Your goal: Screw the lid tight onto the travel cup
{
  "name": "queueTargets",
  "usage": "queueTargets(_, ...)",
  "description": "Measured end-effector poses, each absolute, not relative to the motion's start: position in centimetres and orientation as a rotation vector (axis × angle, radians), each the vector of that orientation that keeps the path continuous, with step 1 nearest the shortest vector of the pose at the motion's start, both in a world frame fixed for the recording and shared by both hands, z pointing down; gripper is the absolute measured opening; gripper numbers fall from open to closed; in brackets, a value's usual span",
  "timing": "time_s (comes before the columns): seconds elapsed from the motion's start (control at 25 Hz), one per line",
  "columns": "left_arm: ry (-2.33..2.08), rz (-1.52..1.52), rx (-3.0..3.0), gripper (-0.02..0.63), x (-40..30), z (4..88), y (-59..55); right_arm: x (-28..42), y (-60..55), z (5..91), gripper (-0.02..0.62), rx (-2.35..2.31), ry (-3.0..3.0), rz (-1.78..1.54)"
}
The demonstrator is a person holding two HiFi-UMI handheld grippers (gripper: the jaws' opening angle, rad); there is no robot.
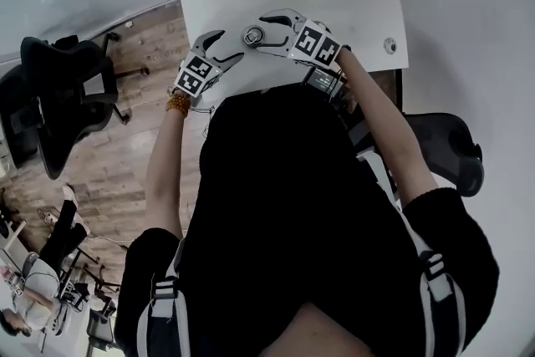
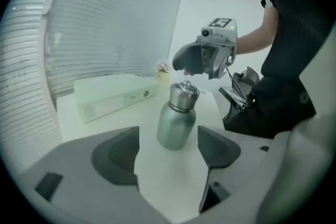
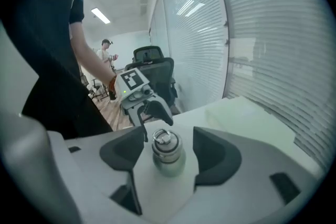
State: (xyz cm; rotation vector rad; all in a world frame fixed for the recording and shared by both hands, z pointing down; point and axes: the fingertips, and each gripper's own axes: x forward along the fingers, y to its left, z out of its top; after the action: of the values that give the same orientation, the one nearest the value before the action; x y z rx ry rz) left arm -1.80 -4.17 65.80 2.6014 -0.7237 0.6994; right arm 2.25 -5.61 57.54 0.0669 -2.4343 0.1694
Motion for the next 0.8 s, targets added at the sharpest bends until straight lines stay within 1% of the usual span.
queueTargets(0.12, -0.928, 0.542, 2.596, 0.353, -4.6, 62.0, -5.2, 2.8, -8.0, 53.4, 0.289, 0.256, -2.552, 0.182)
queueTargets(0.2, -1.084, 0.401, 2.585, 0.351, -6.2, 58.6, -6.7, 2.9, -9.9, 50.5, 0.240, 0.431, -2.644, 0.176)
queueTargets(0.24, -1.165, 0.328, 2.580, 0.350, -6.8, 56.7, -7.6, 3.0, -10.7, 49.1, 0.238, 0.515, -2.683, 0.175)
queueTargets(0.4, -1.473, 0.102, 2.577, 0.341, -7.3, 48.5, -11.0, 4.3, -13.0, 44.1, 0.225, 0.864, -2.785, 0.143)
queueTargets(0.52, -1.662, 0.034, 2.580, 0.322, -6.8, 43.3, -12.8, 5.2, -13.8, 41.2, 0.185, 1.110, -2.801, 0.096)
queueTargets(0.64, -1.815, 0.046, 2.602, 0.274, -6.1, 39.5, -13.4, 5.1, -13.7, 38.9, 0.175, 1.260, -2.786, 0.016)
queueTargets(0.72, -1.890, 0.037, 2.619, 0.214, -5.4, 37.6, -13.3, 4.9, -13.7, 37.7, 0.165, 1.348, -2.757, -0.045)
queueTargets(0.8, -1.945, -0.025, 2.628, 0.141, -4.9, 36.1, -13.1, 4.7, -13.7, 36.7, 0.143, 1.422, -2.724, -0.092)
